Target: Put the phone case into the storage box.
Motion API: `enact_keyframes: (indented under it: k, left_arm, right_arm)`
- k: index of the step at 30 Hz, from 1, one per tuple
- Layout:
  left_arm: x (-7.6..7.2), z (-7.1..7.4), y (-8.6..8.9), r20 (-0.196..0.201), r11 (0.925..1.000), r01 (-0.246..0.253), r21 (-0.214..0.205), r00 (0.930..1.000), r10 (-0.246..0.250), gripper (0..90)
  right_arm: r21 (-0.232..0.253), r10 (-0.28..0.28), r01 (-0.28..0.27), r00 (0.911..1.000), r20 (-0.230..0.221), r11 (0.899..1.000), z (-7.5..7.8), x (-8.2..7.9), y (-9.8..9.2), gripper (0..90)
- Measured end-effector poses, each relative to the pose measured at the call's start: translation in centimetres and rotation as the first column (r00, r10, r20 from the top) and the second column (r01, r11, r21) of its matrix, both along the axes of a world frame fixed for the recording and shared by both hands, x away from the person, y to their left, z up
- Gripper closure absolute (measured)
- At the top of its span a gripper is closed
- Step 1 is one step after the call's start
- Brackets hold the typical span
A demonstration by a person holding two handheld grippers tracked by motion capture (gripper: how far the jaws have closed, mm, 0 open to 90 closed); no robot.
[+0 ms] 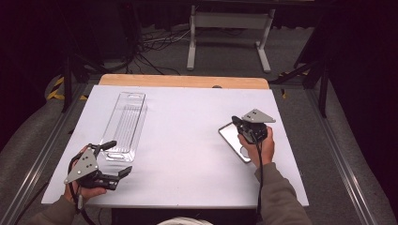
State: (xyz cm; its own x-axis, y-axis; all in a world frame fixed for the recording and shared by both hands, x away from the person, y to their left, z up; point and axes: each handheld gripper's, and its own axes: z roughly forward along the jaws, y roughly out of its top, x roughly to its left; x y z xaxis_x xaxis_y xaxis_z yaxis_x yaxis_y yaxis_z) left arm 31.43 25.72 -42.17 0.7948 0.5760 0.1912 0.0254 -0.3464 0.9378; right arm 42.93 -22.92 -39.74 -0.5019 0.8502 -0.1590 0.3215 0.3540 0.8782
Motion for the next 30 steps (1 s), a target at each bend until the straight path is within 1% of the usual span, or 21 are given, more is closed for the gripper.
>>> enact_keyframes:
  k: [2, 3, 4, 5, 6, 7, 8, 9, 10, 11, 14, 19, 22, 23, 25, 26, 28, 30]
  left_arm:
    - [0.0, 0.0, 0.0, 0.005, 1.0, 0.0, 0.006, 1.0, 0.0, 6.0]
    - [0.0, 0.0, 0.0, 0.005, 1.0, 0.0, 0.006, 1.0, 0.0, 6.0]
    - [0.0, 0.0, 0.0, -0.004, 1.0, 0.0, -0.006, 1.0, 0.0, 6.0]
    - [0.0, 0.0, 0.0, -0.005, 1.0, 0.0, -0.007, 1.0, 0.0, 6.0]
    - [0.0, 0.0, 0.0, -0.005, 1.0, -0.002, -0.006, 1.0, 0.002, 6.0]
    - [0.0, 0.0, 0.0, -0.005, 1.0, 0.0, -0.007, 1.0, 0.0, 6.1]
    - [0.0, 0.0, 0.0, -0.004, 1.0, 0.001, -0.006, 1.0, -0.001, 6.0]
    - [0.0, 0.0, 0.1, 0.005, 1.0, 0.001, 0.006, 1.0, -0.001, 6.0]
    - [0.0, 0.0, 0.0, 0.006, 1.0, 0.001, 0.004, 1.0, -0.001, 6.1]
    - [0.0, 0.0, 0.0, -0.001, 1.0, 0.003, 0.0, 1.0, -0.003, 6.1]
    - [0.0, 0.0, 0.1, -0.004, 1.0, 0.003, -0.004, 1.0, -0.003, 6.1]
    - [0.0, -0.1, 0.0, -0.007, 1.0, 0.005, -0.006, 1.0, -0.005, 6.2]
    - [0.0, -0.1, 0.0, -0.011, 1.0, 0.006, -0.007, 0.9999, -0.006, 6.2]
    - [0.1, -0.1, 0.0, -0.007, 1.0, 0.006, 0.002, 1.0, -0.006, 6.2]
    - [0.1, -0.2, 0.0, -0.01, 1.0, 0.004, 0.002, 0.9999, -0.004, 6.2]
    - [0.1, -0.2, 0.0, -0.011, 1.0, 0.005, 0.004, 0.9999, -0.005, 6.2]
    - [0.1, -0.2, 0.0, -0.013, 1.0, 0.005, 0.004, 0.9999, -0.005, 6.2]
    - [0.1, -0.2, -0.1, -0.019, 1.0, 0.005, 0.001, 0.9998, -0.005, 6.3]
  right_arm:
    - [0.004, -0.022, 0.022, 0.9992, -0.034, 1.0, -0.2, 0.9, -0.1, 90.0]
    - [0.004, -0.022, 0.022, 0.9992, -0.034, 1.0, -0.2, 0.9, -0.1, 90.0]
    - [-0.001, -0.035, 0.035, 0.9977, -0.058, 0.999, -0.4, 1.4, -0.1, 90.0]
    - [-0.003, -0.049, 0.049, 0.995, -0.087, 0.999, -0.7, 2.1, -0.2, 90.0]
    - [-0.002, -0.057, 0.057, 0.9931, -0.102, 0.998, -0.9, 2.5, -0.3, 90.0]
    - [0.006, -0.068, 0.07, 0.9881, -0.138, 0.998, -1.2, 3.2, -0.4, 90.0]
    - [0.002, -0.081, 0.082, 0.9844, -0.156, 0.997, -1.5, 3.6, -0.4, 90.0]
    - [-0.008, -0.088, 0.088, 0.9822, -0.166, 0.996, -1.7, 3.9, -0.4, 90.0]
    - [-0.022, -0.098, 0.096, 0.978, -0.184, 0.995, -2.0, 4.3, -0.4, 90.0]
    - [-0.027, -0.106, 0.103, 0.974, -0.201, 0.994, -2.2, 4.7, -0.4, 90.0]
    - [-0.044, -0.133, 0.126, 0.9622, -0.238, 0.991, -2.8, 5.6, -0.5, 90.0]
    - [-0.08, -0.164, 0.147, 0.9472, -0.276, 0.986, -3.4, 6.5, -0.4, 90.0]
    - [-0.082, -0.178, 0.16, 0.9407, -0.289, 0.984, -3.8, 6.9, -0.6, 90.0]
    - [-0.088, -0.184, 0.165, 0.9374, -0.295, 0.982, -3.8, 7.0, -0.7, 90.0]
    - [-0.086, -0.189, 0.17, 0.9344, -0.302, 0.982, -3.9, 7.2, -0.8, 90.0]
    - [-0.088, -0.191, 0.172, 0.9308, -0.312, 0.981, -4.0, 7.3, -0.9, 90.0]
    - [-0.095, -0.195, 0.173, 0.9269, -0.321, 0.98, -4.1, 7.4, -0.9, 90.0]
    - [-0.101, -0.197, 0.173, 0.9248, -0.326, 0.98, -4.2, 7.5, -1.0, 90.0]
